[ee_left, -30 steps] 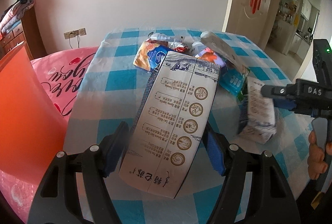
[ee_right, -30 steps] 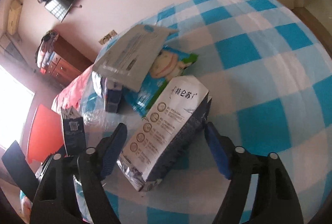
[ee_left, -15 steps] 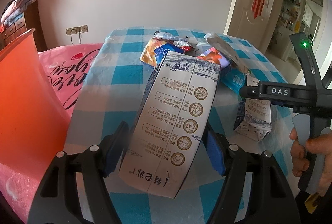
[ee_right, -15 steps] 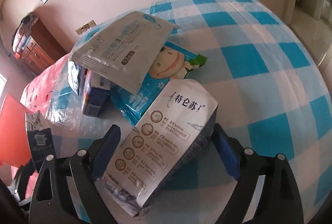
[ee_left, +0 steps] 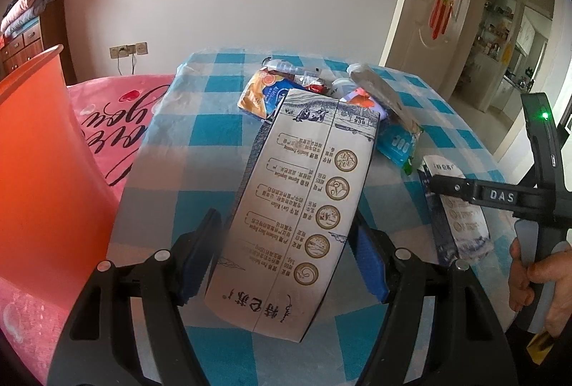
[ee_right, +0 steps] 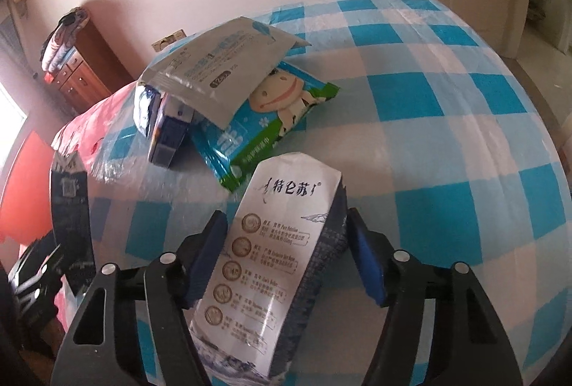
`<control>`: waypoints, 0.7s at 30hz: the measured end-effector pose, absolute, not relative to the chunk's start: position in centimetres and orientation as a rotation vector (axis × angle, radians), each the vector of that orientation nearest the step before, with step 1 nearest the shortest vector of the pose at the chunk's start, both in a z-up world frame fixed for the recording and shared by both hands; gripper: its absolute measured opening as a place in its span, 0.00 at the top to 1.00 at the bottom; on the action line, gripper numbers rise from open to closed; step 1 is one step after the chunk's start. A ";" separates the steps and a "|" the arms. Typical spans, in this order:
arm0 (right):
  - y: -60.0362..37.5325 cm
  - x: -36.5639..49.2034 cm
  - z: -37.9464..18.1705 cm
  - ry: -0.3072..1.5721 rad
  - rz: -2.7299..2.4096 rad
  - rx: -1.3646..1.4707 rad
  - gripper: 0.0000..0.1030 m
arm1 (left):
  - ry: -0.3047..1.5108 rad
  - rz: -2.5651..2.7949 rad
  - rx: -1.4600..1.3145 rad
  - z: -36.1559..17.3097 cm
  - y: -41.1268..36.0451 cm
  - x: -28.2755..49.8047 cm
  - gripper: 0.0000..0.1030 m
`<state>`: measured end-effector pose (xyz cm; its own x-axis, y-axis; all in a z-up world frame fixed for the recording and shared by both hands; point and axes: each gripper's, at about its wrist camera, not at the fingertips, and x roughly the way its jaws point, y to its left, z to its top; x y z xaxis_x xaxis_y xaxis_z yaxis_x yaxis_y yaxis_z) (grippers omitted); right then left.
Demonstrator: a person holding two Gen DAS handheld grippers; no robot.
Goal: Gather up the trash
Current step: 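Lift the held cartons off the table with both tools, then carry both cartons over the orange bucket and open both tools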
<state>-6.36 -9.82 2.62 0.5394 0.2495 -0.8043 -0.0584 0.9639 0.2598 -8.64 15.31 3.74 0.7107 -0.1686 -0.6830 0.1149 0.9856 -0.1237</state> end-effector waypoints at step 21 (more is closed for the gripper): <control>-8.0 -8.7 8.1 0.867 0.299 0.223 0.37 | 0.680 -0.186 -0.103 6.8 16.0 -9.8 0.31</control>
<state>-8.72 -7.97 8.07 0.6098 0.3461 -0.7130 -0.1667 0.9355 0.3115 -9.76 15.97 6.76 0.7618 -0.2040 -0.6148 0.1369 0.9784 -0.1550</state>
